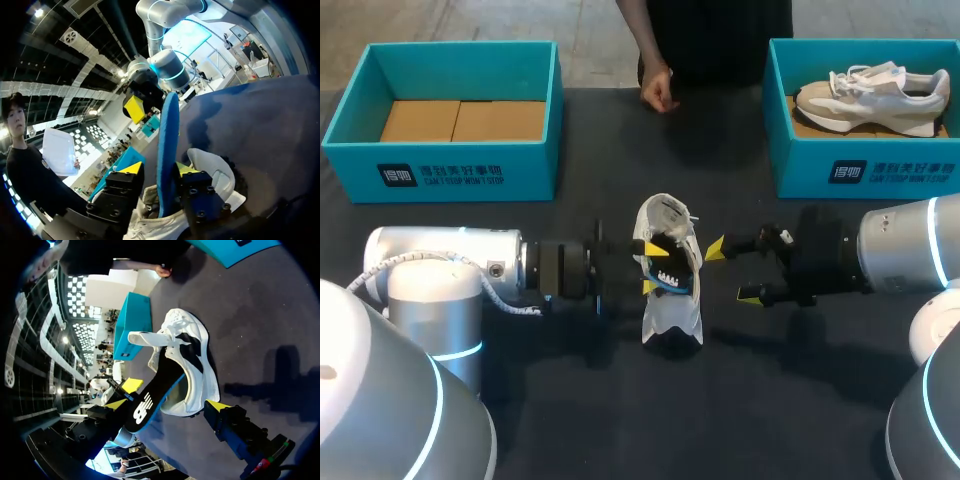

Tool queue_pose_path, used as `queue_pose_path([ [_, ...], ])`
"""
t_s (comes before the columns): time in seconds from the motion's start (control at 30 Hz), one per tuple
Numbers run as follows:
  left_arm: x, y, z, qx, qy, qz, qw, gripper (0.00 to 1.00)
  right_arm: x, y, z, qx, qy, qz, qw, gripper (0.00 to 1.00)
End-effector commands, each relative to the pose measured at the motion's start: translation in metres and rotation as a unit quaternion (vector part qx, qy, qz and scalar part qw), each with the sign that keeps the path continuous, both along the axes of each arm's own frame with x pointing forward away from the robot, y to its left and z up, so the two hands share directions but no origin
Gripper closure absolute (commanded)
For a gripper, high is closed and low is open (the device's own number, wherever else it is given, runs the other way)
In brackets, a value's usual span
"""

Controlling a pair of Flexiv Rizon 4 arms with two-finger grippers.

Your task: Take the shoe out of the shoebox, open the shoe tongue, remove and reinsert the insole, then place the shoe into the shoebox

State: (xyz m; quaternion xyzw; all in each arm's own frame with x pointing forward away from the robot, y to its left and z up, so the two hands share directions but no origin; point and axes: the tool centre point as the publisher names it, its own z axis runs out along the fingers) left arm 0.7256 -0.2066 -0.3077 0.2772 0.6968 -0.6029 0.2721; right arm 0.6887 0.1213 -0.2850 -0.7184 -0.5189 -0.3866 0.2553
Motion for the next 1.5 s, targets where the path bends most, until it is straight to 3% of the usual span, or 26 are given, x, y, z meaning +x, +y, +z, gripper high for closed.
queue_pose_path([
  [0.03, -0.002, 0.000, 0.002, 0.009, 0.001, -0.006, 1.000, 0.99, 0.000, 0.003, 0.001, -0.004, 0.001, -0.002, 1.000, 0.00],
  [0.8, 0.026, -0.008, -0.027, 0.062, -0.016, -0.018, 0.998, 1.00, 0.000, 0.003, 0.001, -0.004, 0.001, -0.002, 1.000, 0.00],
  [0.83, 0.024, -0.008, -0.025, 0.060, -0.016, -0.017, 0.998, 0.82, 0.000, 0.003, 0.001, -0.004, 0.001, -0.002, 1.000, 0.00],
  [0.9, 0.021, -0.007, -0.023, 0.060, -0.014, -0.017, 0.998, 0.65, 0.000, 0.003, 0.001, -0.004, 0.001, -0.002, 1.000, 0.00],
  [1.07, 0.010, -0.003, -0.015, 0.059, -0.014, -0.018, 0.998, 0.57, 0.000, 0.003, 0.001, -0.004, 0.001, -0.002, 1.000, 0.00],
  [1.33, -0.001, 0.000, -0.003, 0.059, -0.020, -0.023, 0.998, 0.68, 0.000, 0.003, 0.001, -0.004, 0.001, -0.002, 1.000, 0.00],
  [1.4, -0.003, -0.001, -0.003, 0.060, -0.018, -0.027, 0.998, 0.77, 0.000, 0.003, 0.001, -0.004, 0.001, -0.002, 1.000, 0.00],
  [1.47, -0.004, -0.003, -0.007, 0.065, -0.013, -0.033, 0.997, 0.97, 0.000, 0.003, 0.001, -0.004, 0.001, -0.002, 1.000, 0.00],
  [1.5, -0.004, -0.003, -0.008, 0.065, -0.013, -0.033, 0.997, 1.00, 0.000, 0.003, 0.001, -0.004, 0.001, -0.002, 1.000, 0.00],
])
